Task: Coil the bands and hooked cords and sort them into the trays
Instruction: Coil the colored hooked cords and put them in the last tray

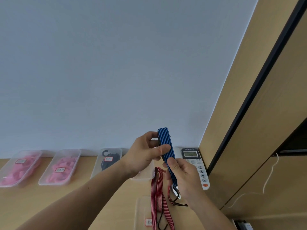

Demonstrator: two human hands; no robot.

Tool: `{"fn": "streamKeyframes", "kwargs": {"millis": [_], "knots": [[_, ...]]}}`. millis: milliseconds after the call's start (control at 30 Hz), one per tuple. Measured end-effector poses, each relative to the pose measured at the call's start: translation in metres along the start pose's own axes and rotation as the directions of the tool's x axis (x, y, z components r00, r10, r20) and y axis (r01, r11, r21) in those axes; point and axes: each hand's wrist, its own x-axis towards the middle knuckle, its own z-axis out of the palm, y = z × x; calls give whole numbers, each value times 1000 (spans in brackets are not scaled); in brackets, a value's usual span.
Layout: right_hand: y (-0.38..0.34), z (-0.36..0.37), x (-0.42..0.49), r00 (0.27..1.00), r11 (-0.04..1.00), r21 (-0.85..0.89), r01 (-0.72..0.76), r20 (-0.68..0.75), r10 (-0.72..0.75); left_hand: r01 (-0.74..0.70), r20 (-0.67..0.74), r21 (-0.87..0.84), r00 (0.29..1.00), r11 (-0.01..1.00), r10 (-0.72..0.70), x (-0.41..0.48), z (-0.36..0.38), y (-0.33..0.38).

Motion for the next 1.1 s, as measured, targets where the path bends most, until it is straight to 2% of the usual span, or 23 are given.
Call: {"fn": "streamKeyframes", "kwargs": {"millis": [100, 200, 333, 400, 467, 567, 700, 833, 1000, 1067, 1100], "knots": [[-3, 1, -1, 1000, 998, 47, -30, -1, 30, -52, -51, 112, 997, 992, 58, -1, 0, -1], [-5, 1, -2, 996, 992, 95, -84, 12, 83, -174, -84, 362, 972, 916, 218, -2, 1, -6], [-5, -2, -2, 987, 984, 79, -160, 40, 157, -331, -54, 593, 893, 734, 446, -4, -2, -12], [-6, -4, -1, 983, 981, 57, -184, 33, 182, -384, 14, 674, 861, 631, 509, -4, -4, -16], [-9, -3, 1, 980, 979, 42, -198, 14, 198, -455, 102, 750, 797, 481, 595, -5, -3, -20], [-15, -1, 2, 978, 974, 83, -210, 8, 210, -525, 198, 796, 696, 302, 690, -4, -3, -23], [-18, 1, -1, 980, 948, 246, -201, 60, 192, -568, 287, 807, 615, 161, 734, -3, -7, -23], [-15, 3, -1, 978, 941, 269, -204, 105, 182, -594, 365, 798, 612, 103, 702, 0, -11, -27], [-14, 8, 4, 990, 967, 217, -135, 62, 124, -605, 434, 793, 649, 77, 624, 3, -13, -32], [-14, 6, 7, 991, 977, 169, -131, 44, 125, -613, 434, 776, 688, 146, 582, 2, -17, -35], [-14, 5, 8, 992, 982, 143, -124, 27, 122, -604, 404, 759, 730, 243, 551, 0, -19, -36]]}}
